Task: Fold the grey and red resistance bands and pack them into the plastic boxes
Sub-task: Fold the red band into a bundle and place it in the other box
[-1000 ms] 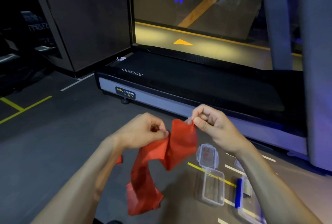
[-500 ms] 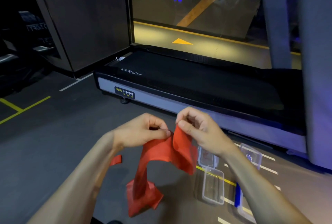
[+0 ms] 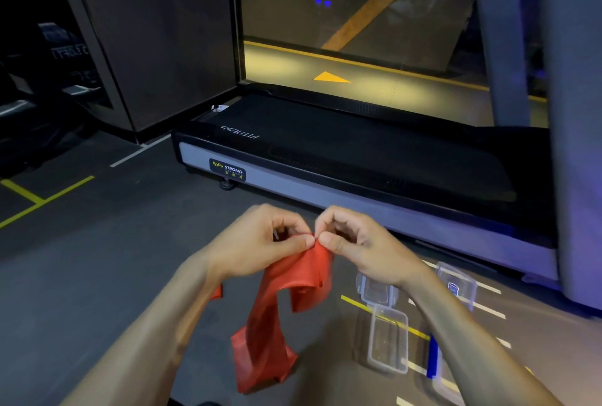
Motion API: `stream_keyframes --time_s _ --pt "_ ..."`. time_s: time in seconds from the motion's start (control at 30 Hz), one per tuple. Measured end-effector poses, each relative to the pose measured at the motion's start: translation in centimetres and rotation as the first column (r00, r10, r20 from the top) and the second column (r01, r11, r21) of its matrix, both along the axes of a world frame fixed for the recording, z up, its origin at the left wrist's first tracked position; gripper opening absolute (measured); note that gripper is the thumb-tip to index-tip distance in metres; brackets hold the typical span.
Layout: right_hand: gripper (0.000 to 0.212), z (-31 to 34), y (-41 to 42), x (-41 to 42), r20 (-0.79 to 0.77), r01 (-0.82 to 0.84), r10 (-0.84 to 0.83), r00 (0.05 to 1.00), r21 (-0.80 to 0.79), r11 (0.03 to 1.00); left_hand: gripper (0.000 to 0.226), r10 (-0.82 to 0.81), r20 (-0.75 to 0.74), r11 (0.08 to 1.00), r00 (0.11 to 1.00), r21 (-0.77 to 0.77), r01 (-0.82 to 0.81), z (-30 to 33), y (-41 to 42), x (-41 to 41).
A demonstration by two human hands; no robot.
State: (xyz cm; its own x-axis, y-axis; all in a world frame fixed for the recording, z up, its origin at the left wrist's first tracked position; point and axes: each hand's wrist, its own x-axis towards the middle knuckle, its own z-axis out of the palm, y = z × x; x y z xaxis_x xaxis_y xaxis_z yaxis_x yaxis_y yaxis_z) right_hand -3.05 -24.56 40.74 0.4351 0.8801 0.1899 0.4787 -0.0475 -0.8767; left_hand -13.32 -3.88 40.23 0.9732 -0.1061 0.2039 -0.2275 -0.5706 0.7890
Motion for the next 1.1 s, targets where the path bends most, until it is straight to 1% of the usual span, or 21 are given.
stream_keyframes --time_s 0.03,0.1,0.13,0.2,0.23,0.3,0.43,0.5,0.6,0.63,0.67,0.73,0.8,0.83,0.93,0.97,1.0,1.07,1.1 --pt "0.007 0.3 -0.1 0.1 0.020 0.006 -0.006 1.000 0.008 1.000 0.012 -0.015 -0.035 0.999 0.999 -0.038 0.013 -0.1 0.1 0.0" --pt "0.006 1.1 -0.4 0.4 0.048 -0.003 0.001 0.999 0.035 0.999 0.016 -0.094 -0.192 0.986 0.977 -0.154 0.064 -0.4 0.2 0.1" --pt "0.006 1.5 -0.6 0.6 0.052 -0.011 0.009 0.999 0.044 0.999 0.020 -0.141 -0.266 0.980 0.954 -0.174 0.096 -0.6 0.3 0.1" --pt "0.005 2.2 -1.0 0.9 0.045 -0.023 0.020 0.999 0.054 0.998 0.021 -0.183 -0.357 0.980 0.916 -0.142 0.140 -1.0 0.5 0.2" --pt "0.006 2.5 -1.3 1.1 0.039 -0.030 0.027 0.999 0.059 0.998 0.019 -0.181 -0.368 0.981 0.912 -0.137 0.139 -1.2 0.6 0.2" --pt "0.007 2.8 -1.9 1.5 0.033 -0.032 0.030 0.999 0.064 0.997 0.019 -0.155 -0.334 0.981 0.930 -0.166 0.104 -1.2 0.7 0.3" --pt "0.006 2.4 -2.7 2.3 0.036 0.013 -0.015 0.999 0.043 0.999 0.016 -0.126 -0.262 0.972 0.957 -0.226 0.066 -0.7 0.7 0.4" --pt "0.005 2.1 -2.9 2.6 0.034 0.025 -0.026 0.999 0.031 0.999 0.014 -0.108 -0.227 0.971 0.968 -0.232 0.054 -0.6 0.8 0.3" --pt "0.006 2.0 -3.1 2.9 0.039 0.036 -0.037 0.999 0.024 0.999 0.007 -0.110 -0.202 0.968 0.973 -0.243 0.059 -0.2 0.7 0.1" --pt "0.006 2.0 -3.2 2.9 0.042 0.039 -0.040 0.998 0.026 0.999 0.009 -0.125 -0.196 0.964 0.973 -0.257 0.071 0.0 0.5 0.0" --pt "0.007 2.2 -3.3 2.8 0.042 0.040 -0.042 0.998 0.038 0.998 0.012 -0.141 -0.185 0.956 0.973 -0.279 0.085 0.3 0.4 -0.1" --pt "0.010 2.7 -3.2 2.5 0.017 0.035 -0.037 0.999 0.103 0.994 0.012 -0.150 -0.117 0.931 0.982 -0.351 0.100 1.3 0.3 -0.6" --pt "0.011 3.2 -3.0 2.4 -0.001 0.029 -0.030 1.000 0.176 0.984 0.012 -0.084 -0.030 0.911 0.996 -0.406 0.064 2.0 0.5 -0.6" --pt "0.010 3.3 -2.9 2.4 0.003 0.032 -0.033 0.999 0.184 0.982 0.013 -0.044 -0.010 0.923 0.999 -0.383 0.036 2.0 0.8 -0.3" --pt "0.006 2.2 -2.1 2.4 0.074 0.061 -0.069 0.995 0.114 0.992 0.014 0.058 -0.030 0.987 0.998 -0.147 -0.062 1.7 1.4 -0.3" --pt "0.006 1.8 -1.9 2.5 0.094 0.068 -0.076 0.993 0.092 0.993 0.016 0.088 -0.001 0.993 0.996 -0.085 -0.088 1.7 1.6 -0.4" --pt "0.006 1.7 -1.6 2.4 0.100 0.074 -0.082 0.992 0.084 0.994 0.017 0.122 0.060 0.992 0.991 -0.041 -0.120 2.0 1.8 -0.7" --pt "0.006 1.9 -1.2 2.2 0.108 0.082 -0.096 0.989 0.129 0.988 0.013 0.168 0.237 0.986 0.957 -0.027 -0.166 3.2 2.2 -1.3" --pt "0.005 2.1 -1.0 2.3 0.109 0.093 -0.111 0.988 0.159 0.983 0.011 0.176 0.281 0.983 0.943 -0.005 -0.182 3.6 2.2 -1.3"
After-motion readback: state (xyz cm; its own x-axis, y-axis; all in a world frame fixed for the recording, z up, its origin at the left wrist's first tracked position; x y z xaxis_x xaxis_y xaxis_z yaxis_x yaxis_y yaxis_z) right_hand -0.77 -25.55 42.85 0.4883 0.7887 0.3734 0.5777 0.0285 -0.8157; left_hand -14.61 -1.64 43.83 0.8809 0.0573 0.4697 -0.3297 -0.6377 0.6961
